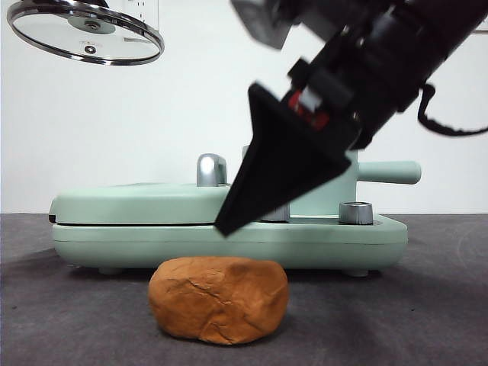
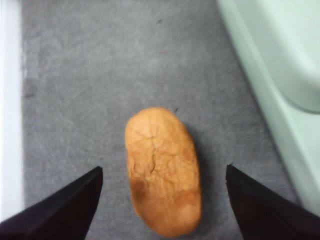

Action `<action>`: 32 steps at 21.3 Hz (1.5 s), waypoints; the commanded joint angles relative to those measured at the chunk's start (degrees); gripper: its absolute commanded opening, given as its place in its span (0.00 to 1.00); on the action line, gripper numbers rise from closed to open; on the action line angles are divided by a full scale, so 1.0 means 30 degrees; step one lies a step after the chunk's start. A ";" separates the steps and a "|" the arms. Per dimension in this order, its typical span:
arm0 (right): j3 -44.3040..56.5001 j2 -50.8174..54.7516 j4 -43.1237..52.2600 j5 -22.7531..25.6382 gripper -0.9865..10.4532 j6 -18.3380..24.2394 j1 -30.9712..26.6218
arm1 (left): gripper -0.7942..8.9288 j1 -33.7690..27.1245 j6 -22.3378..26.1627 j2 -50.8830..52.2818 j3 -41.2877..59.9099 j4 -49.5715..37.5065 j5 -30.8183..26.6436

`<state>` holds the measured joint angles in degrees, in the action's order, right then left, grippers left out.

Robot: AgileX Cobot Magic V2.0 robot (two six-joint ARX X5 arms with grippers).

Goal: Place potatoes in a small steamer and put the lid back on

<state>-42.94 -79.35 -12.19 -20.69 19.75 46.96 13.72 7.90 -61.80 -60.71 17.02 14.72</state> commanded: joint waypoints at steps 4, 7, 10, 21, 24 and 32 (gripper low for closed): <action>-0.0299 -0.1690 0.0364 0.0051 0.43 0.0226 0.0328 | 0.09 0.0000 0.0124 0.0095 -0.0342 -0.0503 0.0015; -0.0299 -0.2310 0.0605 0.0058 0.43 0.0219 0.0328 | 0.09 0.0000 0.0124 0.0095 -0.0342 -0.0510 0.0015; -0.0299 -0.2783 0.0517 0.0073 0.37 0.0189 0.0328 | 0.09 0.0000 0.0131 0.0095 -0.0342 -0.0510 0.0015; -0.1756 -0.1013 -0.3716 0.0962 0.32 -0.1778 0.0211 | 0.09 0.0000 0.0146 0.0095 -0.0342 -0.0532 0.0015; -0.3082 -0.0080 -0.5297 0.1333 0.32 -0.2076 0.0160 | 0.09 0.0000 0.0153 0.0095 -0.0342 -0.0532 0.0015; -0.3439 -0.1894 -0.4131 0.1508 0.45 -0.1843 0.1027 | 0.09 0.0000 0.0211 0.0095 -0.0342 -0.0539 0.0015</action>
<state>-52.97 -83.83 -25.43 -16.21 14.50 49.23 13.72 7.94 -61.80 -60.71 17.04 14.72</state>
